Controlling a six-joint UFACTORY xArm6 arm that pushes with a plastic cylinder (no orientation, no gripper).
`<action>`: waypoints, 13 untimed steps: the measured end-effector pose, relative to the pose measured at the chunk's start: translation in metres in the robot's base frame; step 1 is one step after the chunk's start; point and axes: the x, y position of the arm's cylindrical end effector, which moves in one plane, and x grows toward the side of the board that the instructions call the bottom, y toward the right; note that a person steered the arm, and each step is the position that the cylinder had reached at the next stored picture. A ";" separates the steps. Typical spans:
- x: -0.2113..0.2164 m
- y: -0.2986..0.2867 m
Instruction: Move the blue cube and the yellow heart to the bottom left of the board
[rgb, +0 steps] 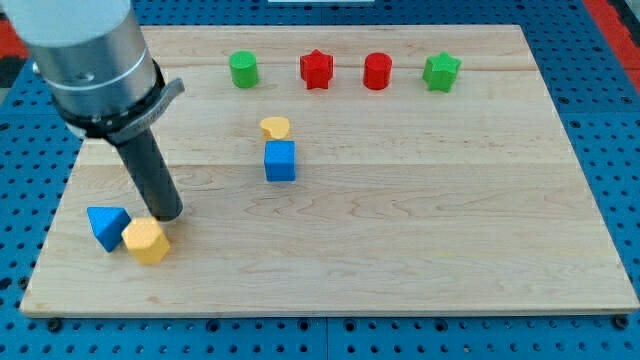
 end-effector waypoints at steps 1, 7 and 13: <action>-0.006 0.055; -0.123 -0.012; -0.135 0.156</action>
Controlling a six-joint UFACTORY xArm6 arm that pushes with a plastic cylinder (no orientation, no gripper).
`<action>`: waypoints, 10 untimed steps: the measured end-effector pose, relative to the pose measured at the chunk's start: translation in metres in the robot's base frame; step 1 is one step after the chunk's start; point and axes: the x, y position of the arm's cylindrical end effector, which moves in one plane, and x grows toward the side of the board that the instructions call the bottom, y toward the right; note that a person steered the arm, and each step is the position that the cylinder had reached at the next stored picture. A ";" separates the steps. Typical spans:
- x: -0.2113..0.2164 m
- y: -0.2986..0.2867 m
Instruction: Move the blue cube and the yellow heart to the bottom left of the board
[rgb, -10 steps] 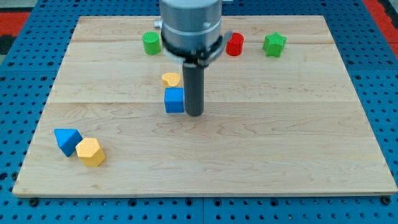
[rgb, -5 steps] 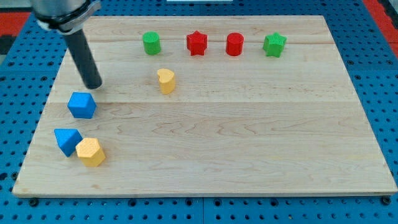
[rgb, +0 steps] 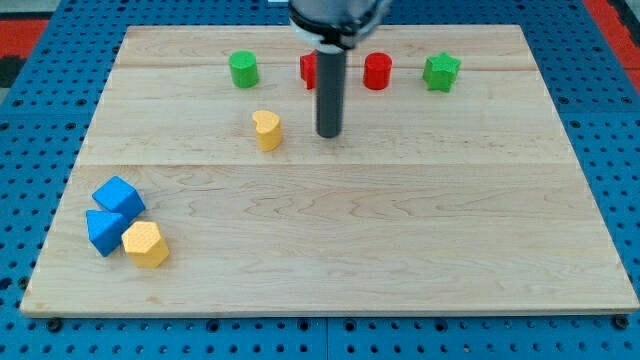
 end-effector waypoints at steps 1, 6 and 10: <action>0.037 -0.049; 0.101 -0.146; 0.093 -0.141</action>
